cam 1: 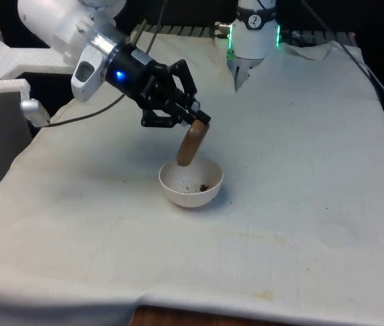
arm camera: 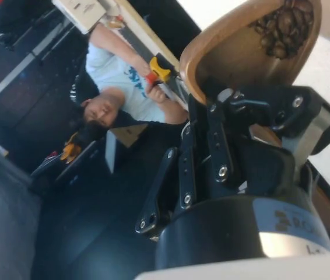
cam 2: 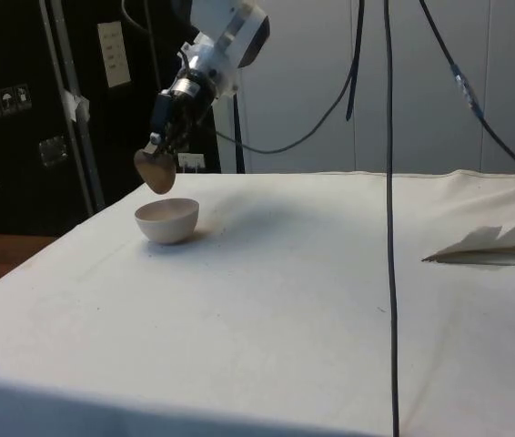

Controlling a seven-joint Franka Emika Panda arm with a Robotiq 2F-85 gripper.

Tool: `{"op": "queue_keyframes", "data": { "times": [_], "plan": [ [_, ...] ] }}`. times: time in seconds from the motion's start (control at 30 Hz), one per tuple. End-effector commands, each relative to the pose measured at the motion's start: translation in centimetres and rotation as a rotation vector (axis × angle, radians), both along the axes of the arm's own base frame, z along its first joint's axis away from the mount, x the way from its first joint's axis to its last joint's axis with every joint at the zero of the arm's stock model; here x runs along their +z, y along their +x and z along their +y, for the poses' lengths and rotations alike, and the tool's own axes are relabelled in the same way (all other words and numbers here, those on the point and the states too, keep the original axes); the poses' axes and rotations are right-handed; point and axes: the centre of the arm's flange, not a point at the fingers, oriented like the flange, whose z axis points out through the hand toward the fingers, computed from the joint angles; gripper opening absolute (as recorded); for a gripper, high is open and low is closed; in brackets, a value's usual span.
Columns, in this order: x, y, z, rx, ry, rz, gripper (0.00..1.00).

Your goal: Pour the coffee beans from the cup into the bowl.

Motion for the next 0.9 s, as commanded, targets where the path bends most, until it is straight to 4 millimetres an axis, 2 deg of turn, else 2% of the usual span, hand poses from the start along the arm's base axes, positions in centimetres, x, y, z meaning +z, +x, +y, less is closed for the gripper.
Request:
{"op": "queue_keyframes", "data": {
  "times": [0.0, 0.87],
  "plan": [
    [-0.1, 0.1, -0.2, 0.0, 0.018, 0.003, 0.0],
    [-0.2, -0.7, -1.6, -0.048, 0.192, 0.002, 0.0]
  ]
}}
